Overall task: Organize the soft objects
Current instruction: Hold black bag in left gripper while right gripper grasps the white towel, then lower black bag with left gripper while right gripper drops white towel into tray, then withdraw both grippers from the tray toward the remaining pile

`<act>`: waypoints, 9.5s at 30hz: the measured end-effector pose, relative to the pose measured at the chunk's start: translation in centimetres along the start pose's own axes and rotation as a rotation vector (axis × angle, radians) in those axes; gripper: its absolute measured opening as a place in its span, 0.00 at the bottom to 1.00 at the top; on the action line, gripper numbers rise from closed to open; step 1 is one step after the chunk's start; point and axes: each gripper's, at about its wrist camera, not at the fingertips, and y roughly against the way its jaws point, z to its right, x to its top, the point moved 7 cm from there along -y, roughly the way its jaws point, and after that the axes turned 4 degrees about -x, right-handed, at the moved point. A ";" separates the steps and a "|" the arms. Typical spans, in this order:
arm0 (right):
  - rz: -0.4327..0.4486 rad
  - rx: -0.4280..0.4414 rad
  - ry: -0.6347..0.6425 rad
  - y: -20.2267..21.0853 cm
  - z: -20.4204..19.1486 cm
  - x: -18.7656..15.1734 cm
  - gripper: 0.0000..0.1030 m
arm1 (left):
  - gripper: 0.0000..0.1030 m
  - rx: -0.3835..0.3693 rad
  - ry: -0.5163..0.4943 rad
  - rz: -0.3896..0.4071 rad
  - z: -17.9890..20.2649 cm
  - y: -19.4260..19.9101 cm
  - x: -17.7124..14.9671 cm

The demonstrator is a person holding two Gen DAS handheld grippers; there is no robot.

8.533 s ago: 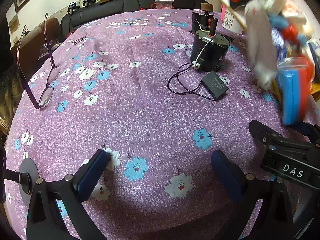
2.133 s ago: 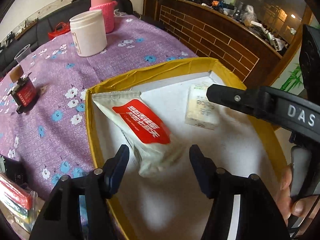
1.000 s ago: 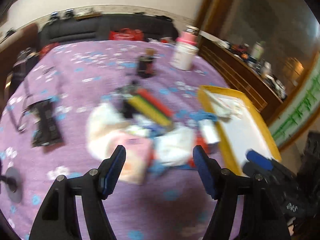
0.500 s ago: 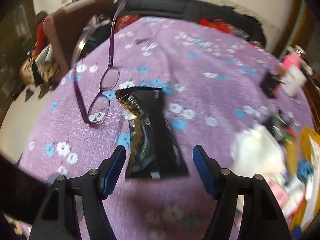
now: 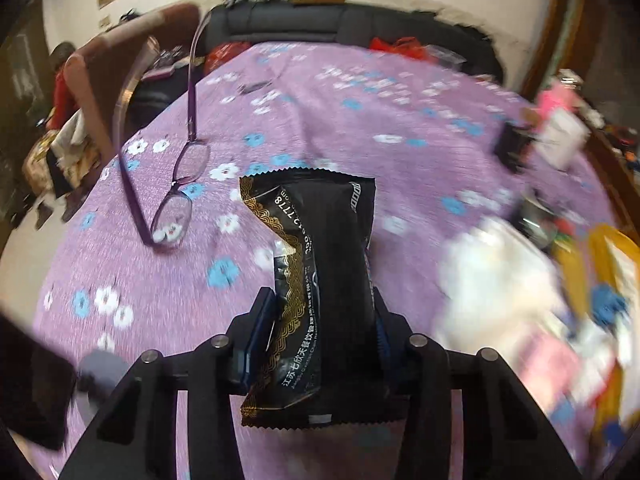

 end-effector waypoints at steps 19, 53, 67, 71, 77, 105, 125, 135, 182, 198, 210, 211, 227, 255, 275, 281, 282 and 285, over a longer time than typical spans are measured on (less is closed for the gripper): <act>0.056 -0.131 0.180 -3.6 0.2 2.6 0.17 | 0.43 -0.245 -0.128 0.139 6.4 2.9 -4.9; 0.195 0.091 0.089 1.5 -5.0 3.5 0.17 | 0.43 -0.127 -0.267 0.407 8.3 7.5 -4.9; 0.186 0.107 0.097 0.9 -5.7 4.6 0.17 | 0.43 -0.127 -0.289 0.417 8.7 7.8 -5.2; 0.197 0.107 0.091 1.3 -5.4 5.0 0.17 | 0.43 -0.125 -0.294 0.423 8.8 7.9 -5.2; 0.207 0.113 0.094 1.7 -5.6 5.3 0.17 | 0.43 -0.124 -0.294 0.424 8.8 7.9 -5.2; 0.248 0.070 0.083 4.1 -5.4 5.6 0.17 | 0.43 -0.123 -0.331 0.484 9.1 9.1 -5.7; 0.242 0.067 0.045 4.2 -3.9 5.4 0.17 | 0.44 -0.094 -0.344 0.486 9.7 9.1 -5.8; 0.267 0.022 -0.013 5.4 -0.6 5.2 0.17 | 0.44 -0.107 -0.341 0.455 9.6 8.8 -5.8; 0.207 -0.317 -0.497 9.9 26.7 1.4 0.46 | 0.65 -0.486 -0.646 0.028 39.8 2.2 -11.9; 0.530 -0.552 -0.251 21.7 19.4 2.5 0.99 | 0.70 -0.491 -0.632 0.245 39.0 6.1 -11.0; 0.672 -0.592 -0.277 27.7 17.0 -0.1 0.99 | 0.71 -0.479 -0.623 0.336 38.4 7.8 -10.5; 0.676 -0.595 -0.280 27.9 16.9 -0.3 0.99 | 0.71 -0.478 -0.620 0.336 38.3 7.9 -10.4; 0.595 -0.521 -0.269 28.0 13.7 -0.8 0.99 | 0.85 -0.548 -0.605 0.370 33.4 15.5 -10.6; 0.544 -0.331 -0.139 24.5 5.2 -1.8 0.99 | 0.91 -0.358 -0.378 0.426 16.4 18.1 -7.3; 0.406 -0.214 -0.138 17.7 5.0 -2.2 0.99 | 0.91 -0.260 -0.135 0.207 4.8 10.3 -6.0; 0.379 -0.195 -0.143 16.5 5.4 -2.5 0.99 | 0.91 -0.282 -0.155 0.142 5.7 9.1 -7.0; 0.372 -0.189 -0.146 16.2 5.5 -2.5 0.99 | 0.91 -0.284 -0.171 0.132 6.2 8.9 -7.1; 0.362 -0.182 -0.143 15.5 5.6 -2.6 0.99 | 0.91 -0.284 -0.205 0.101 7.8 7.8 -7.3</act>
